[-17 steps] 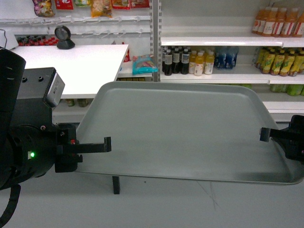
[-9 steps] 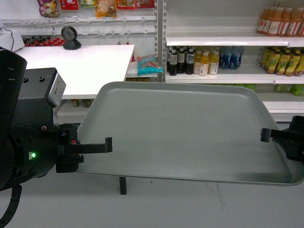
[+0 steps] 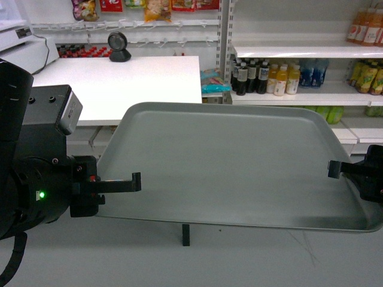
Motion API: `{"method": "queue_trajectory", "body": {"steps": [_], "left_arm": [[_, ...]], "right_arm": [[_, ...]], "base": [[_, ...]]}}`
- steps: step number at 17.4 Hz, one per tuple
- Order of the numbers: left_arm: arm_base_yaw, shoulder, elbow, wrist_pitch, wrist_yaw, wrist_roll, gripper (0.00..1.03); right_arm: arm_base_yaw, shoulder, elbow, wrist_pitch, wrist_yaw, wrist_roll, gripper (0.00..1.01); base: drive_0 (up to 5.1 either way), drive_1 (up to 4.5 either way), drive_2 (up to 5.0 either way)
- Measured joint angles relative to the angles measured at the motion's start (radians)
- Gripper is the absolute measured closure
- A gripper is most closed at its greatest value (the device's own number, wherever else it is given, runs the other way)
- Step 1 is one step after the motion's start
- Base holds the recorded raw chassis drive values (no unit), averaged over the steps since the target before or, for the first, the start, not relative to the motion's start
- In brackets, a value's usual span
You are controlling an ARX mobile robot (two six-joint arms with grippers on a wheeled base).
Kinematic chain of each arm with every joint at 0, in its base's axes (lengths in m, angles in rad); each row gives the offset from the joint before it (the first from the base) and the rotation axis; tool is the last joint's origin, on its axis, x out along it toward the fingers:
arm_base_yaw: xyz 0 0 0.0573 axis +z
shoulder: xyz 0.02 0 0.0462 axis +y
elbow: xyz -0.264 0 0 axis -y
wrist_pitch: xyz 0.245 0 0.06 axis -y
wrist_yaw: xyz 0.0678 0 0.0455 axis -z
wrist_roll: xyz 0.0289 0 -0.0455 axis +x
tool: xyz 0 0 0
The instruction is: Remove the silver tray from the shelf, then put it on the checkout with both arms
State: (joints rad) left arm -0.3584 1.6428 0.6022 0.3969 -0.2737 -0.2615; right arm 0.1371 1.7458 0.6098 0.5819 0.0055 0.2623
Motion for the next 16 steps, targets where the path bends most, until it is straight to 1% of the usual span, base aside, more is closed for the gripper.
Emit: {"method": "queue_trajectory", "body": {"steps": [10,13,16], "left_arm": [[0.000,0.000,0.000,0.001,0.000,0.000,1.00],[0.011,0.000,0.000,-0.003,0.003,0.003,1.00],[0.004,0.000,0.000,0.001,0.000,0.003,1.00]], "right_arm": [[0.000,0.000,0.000,0.003,0.000,0.000,0.99],[0.009,0.000,0.001,0.006,-0.005,0.003,0.99],[0.000,0.001,0.001,0.000,-0.001,0.003,0.99]], "base": [[-5.0,2.41,2.4],[0.0,0.00,0.0],[0.0,0.00,0.0]]}}
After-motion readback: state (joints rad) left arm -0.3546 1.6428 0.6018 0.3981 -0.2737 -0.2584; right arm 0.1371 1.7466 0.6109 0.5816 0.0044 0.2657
